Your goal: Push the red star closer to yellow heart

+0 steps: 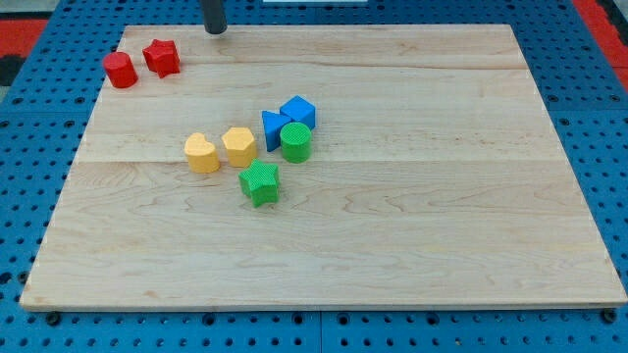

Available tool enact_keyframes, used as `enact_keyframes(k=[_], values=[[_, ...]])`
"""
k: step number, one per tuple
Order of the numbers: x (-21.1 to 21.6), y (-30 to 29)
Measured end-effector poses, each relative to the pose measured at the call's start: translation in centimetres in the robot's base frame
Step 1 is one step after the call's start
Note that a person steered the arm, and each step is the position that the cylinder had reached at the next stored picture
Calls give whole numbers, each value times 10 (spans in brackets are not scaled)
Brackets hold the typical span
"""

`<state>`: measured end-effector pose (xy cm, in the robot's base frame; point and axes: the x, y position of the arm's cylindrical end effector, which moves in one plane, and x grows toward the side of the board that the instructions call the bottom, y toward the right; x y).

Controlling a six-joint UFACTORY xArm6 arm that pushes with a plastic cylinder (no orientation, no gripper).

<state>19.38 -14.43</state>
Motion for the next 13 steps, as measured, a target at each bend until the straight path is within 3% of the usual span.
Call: enact_keyframes(k=[1,3,4,5,7,8,9,10,12,13], values=[[-2,-1],[-1,-116],[26,-94],[63,-30],[119,-11],[79,-21],[87,-71],[110,-76],[197,-39],[212,-24]])
